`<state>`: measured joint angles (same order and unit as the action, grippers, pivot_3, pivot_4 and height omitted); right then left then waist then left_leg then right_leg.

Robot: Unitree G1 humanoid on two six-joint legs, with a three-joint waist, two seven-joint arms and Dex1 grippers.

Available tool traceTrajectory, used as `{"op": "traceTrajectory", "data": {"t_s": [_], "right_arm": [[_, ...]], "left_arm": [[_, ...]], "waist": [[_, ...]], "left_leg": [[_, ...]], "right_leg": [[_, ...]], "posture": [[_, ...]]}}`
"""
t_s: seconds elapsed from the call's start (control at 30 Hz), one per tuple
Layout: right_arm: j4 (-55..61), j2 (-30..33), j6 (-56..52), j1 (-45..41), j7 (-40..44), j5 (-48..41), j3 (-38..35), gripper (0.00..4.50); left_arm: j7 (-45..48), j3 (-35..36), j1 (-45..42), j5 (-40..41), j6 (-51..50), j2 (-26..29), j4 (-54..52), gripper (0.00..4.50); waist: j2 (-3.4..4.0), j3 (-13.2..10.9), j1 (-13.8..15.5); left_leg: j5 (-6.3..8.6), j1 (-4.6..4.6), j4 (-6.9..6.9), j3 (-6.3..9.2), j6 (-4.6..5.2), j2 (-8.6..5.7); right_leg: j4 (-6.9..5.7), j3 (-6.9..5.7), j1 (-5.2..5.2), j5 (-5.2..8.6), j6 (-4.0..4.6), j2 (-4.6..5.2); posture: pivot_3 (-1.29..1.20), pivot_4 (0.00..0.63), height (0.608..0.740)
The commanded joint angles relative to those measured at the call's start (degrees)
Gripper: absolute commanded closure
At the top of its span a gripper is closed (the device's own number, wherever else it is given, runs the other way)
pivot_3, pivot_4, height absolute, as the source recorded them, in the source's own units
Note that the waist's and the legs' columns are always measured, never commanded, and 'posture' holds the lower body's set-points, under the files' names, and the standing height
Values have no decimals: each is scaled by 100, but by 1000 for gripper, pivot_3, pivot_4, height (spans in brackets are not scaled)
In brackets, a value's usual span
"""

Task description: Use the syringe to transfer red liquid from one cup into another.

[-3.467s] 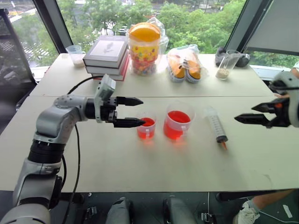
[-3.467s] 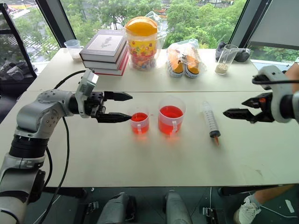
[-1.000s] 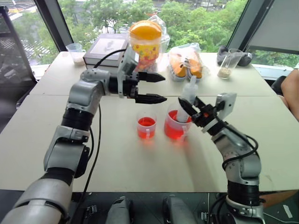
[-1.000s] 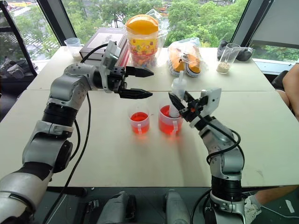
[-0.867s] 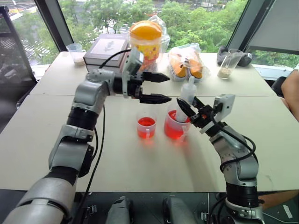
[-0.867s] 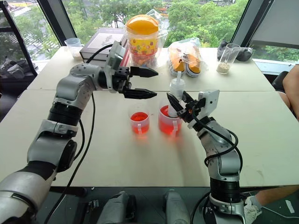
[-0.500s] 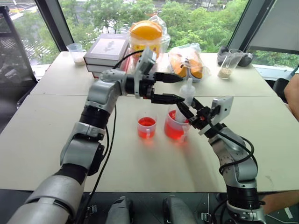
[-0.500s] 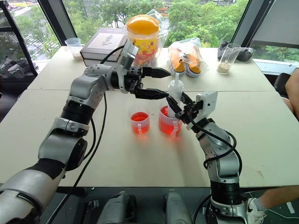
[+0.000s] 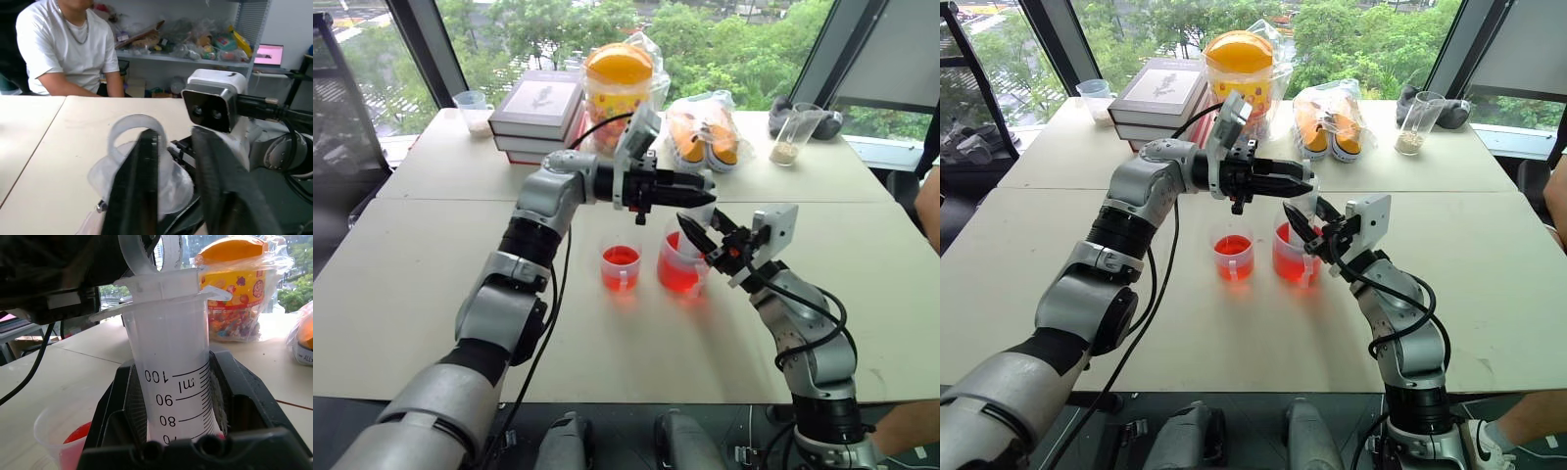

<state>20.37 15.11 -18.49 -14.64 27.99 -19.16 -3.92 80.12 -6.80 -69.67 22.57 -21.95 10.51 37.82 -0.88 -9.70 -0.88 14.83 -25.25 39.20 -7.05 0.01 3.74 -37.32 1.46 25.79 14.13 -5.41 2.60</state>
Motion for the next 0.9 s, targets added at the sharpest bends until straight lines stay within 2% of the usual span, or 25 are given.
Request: {"op": "traceTrajectory", "data": {"t_s": [0.03,0.5,0.9], "right_arm": [[211,56,-61,-13,-14,-105,44,3130],[99,126,-365,79,120,-321,327,3130],[44,82,-423,128,125,-340,433,3130]], "left_arm": [[109,119,-300,101,115,-178,-75,4435],[-295,726,-977,219,410,-8,372,4435],[-457,922,-1097,212,538,14,490,4435]], "waist": [[0,0,5],[0,0,6],[-1,0,7]], "left_leg": [[0,0,0,0,0,0],[0,-1,0,4,0,0],[0,-2,0,6,0,-1]], "right_leg": [[0,0,0,0,0,0],[2,-3,-1,0,0,0],[3,-4,-2,0,0,0]], "posture": [[0,150,740],[0,150,740],[0,150,740]]}}
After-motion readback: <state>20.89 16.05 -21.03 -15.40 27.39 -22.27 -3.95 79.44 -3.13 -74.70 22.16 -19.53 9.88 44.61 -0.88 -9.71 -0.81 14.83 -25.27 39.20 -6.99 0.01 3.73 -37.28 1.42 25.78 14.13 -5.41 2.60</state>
